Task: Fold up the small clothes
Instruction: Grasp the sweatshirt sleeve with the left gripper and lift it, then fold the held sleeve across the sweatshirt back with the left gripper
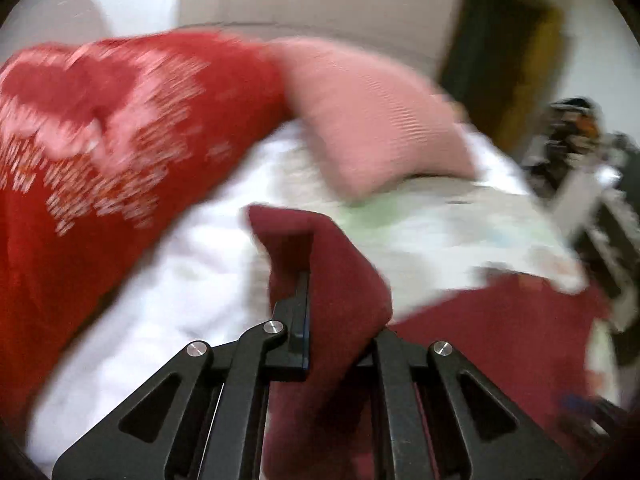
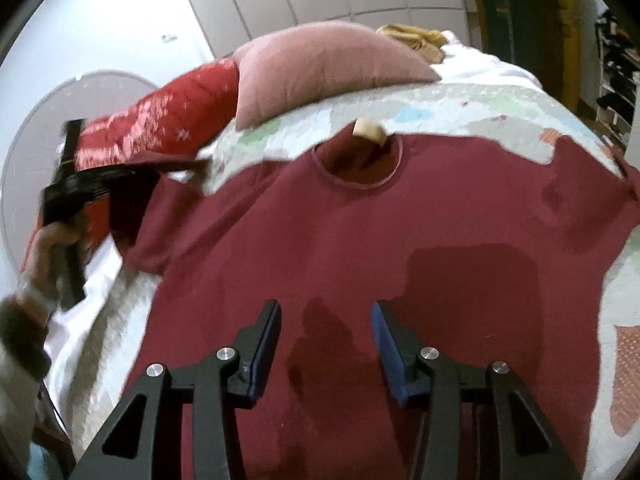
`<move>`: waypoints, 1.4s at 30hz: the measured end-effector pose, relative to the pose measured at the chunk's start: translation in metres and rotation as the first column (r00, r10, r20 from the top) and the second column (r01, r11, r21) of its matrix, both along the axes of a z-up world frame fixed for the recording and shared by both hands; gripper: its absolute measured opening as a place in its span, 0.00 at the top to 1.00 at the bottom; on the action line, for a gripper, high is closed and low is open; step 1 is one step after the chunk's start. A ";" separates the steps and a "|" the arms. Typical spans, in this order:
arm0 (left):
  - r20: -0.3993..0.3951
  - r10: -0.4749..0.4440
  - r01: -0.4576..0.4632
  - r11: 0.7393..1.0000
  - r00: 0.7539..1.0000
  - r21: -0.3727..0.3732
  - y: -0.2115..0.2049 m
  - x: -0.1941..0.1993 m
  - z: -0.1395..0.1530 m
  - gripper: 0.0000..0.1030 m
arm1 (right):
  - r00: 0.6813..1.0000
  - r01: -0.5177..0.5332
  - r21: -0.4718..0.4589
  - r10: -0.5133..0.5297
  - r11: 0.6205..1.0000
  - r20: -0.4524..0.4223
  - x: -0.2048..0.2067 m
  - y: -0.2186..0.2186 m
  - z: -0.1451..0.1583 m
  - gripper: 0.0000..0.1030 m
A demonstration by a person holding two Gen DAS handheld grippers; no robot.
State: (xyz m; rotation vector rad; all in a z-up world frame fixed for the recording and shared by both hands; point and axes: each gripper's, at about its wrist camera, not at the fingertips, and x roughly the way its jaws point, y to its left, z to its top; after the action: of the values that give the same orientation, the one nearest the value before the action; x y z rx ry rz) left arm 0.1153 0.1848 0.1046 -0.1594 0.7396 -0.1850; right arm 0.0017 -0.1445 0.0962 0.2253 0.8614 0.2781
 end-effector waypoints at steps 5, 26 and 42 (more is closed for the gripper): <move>0.156 -0.208 0.233 0.959 0.966 -0.164 -0.051 -0.065 0.032 0.95 | 0.999 0.041 0.028 -0.041 0.999 0.020 -0.005 -0.013 0.017 0.55; -0.136 -0.271 0.284 0.955 0.953 0.087 -0.113 -0.117 -0.077 0.90 | 0.976 0.141 0.130 -0.115 0.981 -0.185 0.017 -0.051 -0.006 0.29; -0.132 -0.265 0.274 0.960 0.955 0.055 -0.105 -0.131 -0.085 0.73 | 0.990 -0.102 -0.087 0.092 0.991 -0.110 0.005 0.001 -0.022 0.43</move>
State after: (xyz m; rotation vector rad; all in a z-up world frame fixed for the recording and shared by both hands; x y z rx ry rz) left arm -0.0155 0.0796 0.0200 0.0006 0.8900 -0.4112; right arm 0.0068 -0.1436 0.0744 0.1123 0.9896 0.3188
